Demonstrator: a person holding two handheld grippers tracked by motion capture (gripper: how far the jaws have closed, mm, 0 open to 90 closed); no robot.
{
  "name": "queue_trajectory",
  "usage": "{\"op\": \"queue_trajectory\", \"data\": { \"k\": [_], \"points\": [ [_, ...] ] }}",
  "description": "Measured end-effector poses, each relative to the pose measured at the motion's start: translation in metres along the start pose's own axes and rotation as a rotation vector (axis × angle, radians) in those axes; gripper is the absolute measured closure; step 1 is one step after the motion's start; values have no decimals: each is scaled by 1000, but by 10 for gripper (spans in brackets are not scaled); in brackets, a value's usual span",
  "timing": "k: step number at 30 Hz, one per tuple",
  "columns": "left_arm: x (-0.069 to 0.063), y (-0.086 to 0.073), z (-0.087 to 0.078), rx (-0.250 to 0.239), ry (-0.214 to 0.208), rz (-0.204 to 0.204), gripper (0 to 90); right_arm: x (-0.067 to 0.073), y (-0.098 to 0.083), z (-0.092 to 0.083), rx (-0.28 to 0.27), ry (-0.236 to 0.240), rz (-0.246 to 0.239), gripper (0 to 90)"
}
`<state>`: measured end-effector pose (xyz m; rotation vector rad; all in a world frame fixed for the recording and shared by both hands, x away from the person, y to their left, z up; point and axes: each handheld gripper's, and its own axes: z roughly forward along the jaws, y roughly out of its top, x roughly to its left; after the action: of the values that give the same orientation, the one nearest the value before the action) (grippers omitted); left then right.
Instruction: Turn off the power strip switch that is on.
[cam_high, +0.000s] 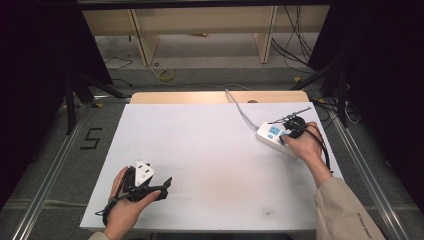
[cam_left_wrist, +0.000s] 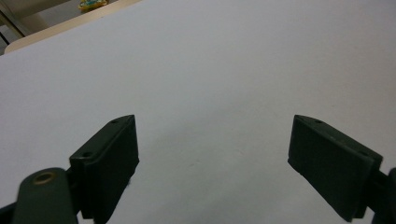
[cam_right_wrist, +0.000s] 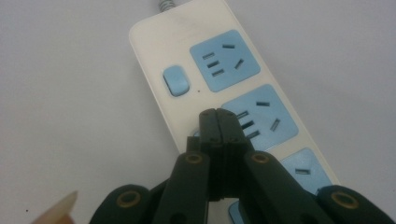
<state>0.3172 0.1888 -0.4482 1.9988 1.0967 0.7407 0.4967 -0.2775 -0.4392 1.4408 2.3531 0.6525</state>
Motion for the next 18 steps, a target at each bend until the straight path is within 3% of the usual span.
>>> {"op": "queue_trajectory", "data": {
  "k": [18],
  "points": [
    [-1,0,0,-1,-4,3,157,6,18,3,135,-39,-72,900]
  ]
}}
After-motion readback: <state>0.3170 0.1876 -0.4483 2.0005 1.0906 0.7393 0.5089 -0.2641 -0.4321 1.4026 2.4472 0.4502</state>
